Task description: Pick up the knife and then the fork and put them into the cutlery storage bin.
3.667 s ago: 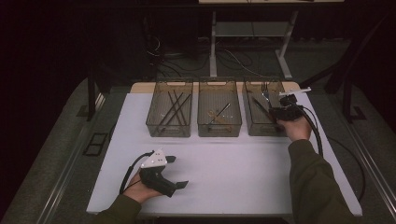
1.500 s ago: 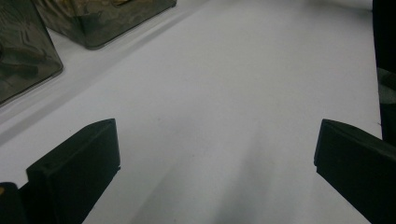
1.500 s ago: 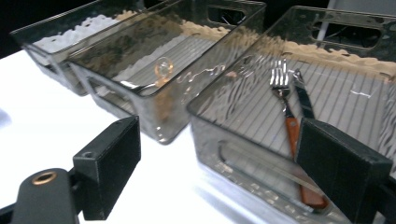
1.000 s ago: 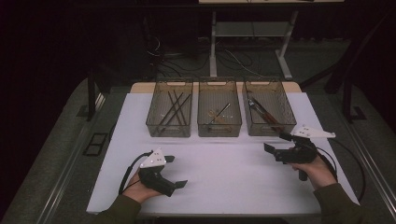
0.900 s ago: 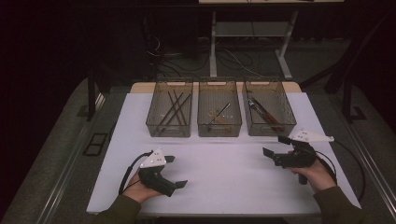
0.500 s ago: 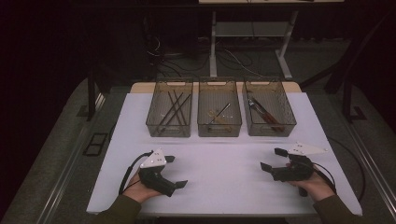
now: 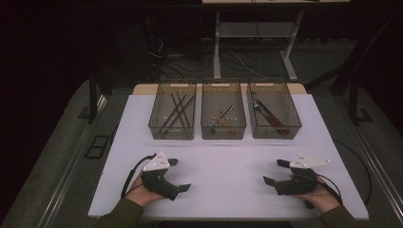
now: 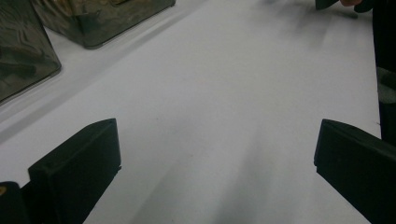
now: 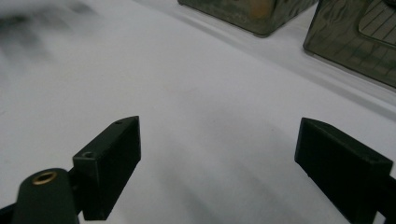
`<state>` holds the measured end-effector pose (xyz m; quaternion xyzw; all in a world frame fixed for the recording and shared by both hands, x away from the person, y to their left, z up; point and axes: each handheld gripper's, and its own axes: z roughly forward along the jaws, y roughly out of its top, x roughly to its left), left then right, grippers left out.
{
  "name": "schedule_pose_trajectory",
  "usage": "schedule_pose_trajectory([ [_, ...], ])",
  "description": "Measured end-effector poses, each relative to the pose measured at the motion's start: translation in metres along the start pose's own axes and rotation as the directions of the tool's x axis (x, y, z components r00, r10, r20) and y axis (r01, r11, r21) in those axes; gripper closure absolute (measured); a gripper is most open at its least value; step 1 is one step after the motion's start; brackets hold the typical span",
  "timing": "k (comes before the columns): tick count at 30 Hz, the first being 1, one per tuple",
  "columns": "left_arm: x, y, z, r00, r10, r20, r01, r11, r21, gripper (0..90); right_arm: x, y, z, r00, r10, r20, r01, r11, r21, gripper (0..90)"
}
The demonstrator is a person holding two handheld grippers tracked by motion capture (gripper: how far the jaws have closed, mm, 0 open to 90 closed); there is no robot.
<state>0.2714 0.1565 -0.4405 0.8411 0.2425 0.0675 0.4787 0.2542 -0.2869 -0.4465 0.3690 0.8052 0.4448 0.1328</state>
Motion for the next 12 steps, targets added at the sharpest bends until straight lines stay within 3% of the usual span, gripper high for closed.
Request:
schedule_pose_trajectory([
  [12, -0.0003, 0.0001, 0.0004, 1.0000, 0.000, 0.000, 0.000, 1.0000, 0.002, 0.0, 0.0007, -0.0019, 0.0010, 0.9997, -0.025, 0.000, 0.025, 1.000, 0.020, 14.2],
])
